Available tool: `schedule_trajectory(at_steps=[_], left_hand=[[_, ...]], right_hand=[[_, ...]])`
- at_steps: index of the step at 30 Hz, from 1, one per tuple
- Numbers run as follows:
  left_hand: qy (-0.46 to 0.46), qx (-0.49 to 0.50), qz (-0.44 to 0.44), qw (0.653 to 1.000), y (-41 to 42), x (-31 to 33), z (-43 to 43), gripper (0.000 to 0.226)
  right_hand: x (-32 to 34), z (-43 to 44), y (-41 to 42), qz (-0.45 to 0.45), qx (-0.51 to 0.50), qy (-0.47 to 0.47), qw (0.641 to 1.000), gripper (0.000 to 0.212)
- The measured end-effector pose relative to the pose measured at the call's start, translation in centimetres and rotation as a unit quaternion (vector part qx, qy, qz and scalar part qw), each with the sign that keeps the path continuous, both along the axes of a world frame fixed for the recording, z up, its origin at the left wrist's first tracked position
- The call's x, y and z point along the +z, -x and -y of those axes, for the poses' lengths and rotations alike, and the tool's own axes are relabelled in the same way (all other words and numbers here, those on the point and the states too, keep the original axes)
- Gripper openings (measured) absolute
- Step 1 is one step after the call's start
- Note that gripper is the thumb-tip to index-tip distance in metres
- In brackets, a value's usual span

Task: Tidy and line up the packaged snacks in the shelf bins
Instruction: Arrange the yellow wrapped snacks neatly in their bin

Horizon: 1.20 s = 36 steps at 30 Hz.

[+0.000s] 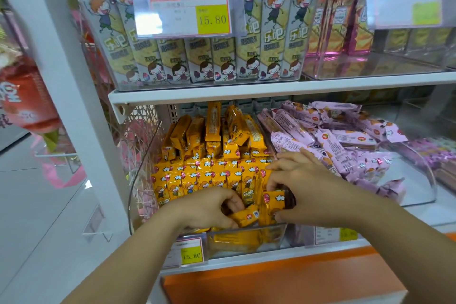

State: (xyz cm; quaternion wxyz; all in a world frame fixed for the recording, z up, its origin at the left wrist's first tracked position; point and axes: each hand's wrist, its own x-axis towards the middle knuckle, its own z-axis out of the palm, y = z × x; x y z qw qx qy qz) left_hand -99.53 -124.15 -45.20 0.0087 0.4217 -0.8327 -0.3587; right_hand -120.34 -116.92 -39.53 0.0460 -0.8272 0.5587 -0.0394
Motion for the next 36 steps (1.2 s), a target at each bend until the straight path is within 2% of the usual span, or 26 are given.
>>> schedule_trajectory(at_steps=[3,6,8,12,18,24,32,34,36], left_hand=[[0.002,-0.015,0.022,1.0,-0.1,0.1,0.0,0.037],[0.065,-0.056,0.1,0.991,0.5,0.2,-0.2,0.049],[0.075,-0.08,0.14,0.984,0.8,0.3,-0.2,0.047],[0.028,-0.066,0.208,0.976,1.3,0.5,-0.1,0.051],[-0.018,-0.051,0.208,0.977,1.8,1.2,0.0,0.053],[-0.023,-0.063,0.264,0.962,2.4,2.1,0.0,0.071],[-0.042,-0.041,0.198,0.978,1.2,2.9,-0.2,0.063],[-0.07,-0.031,0.163,0.984,0.5,3.4,-0.2,0.067],[-0.093,-0.024,0.121,0.988,-0.3,4.3,-0.3,0.061]], right_hand=[[0.2,0.1,0.0,-0.005,0.0,0.0,1.0,0.039],[0.3,0.0,-0.1,-0.006,-0.002,-0.003,1.0,0.039],[0.3,0.0,-0.1,-0.004,-0.001,-0.003,1.0,0.038],[0.3,-0.2,-0.1,-0.006,0.0,-0.005,1.0,0.038],[0.2,-0.2,0.0,0.0,0.001,-0.008,1.0,0.038],[0.2,-0.2,0.0,0.005,0.001,-0.007,1.0,0.037],[0.4,-0.2,0.0,0.011,0.0,-0.012,1.0,0.038],[0.4,-0.1,0.0,0.008,0.001,-0.012,1.0,0.038],[0.4,-0.1,0.0,0.002,0.001,-0.012,1.0,0.038]])
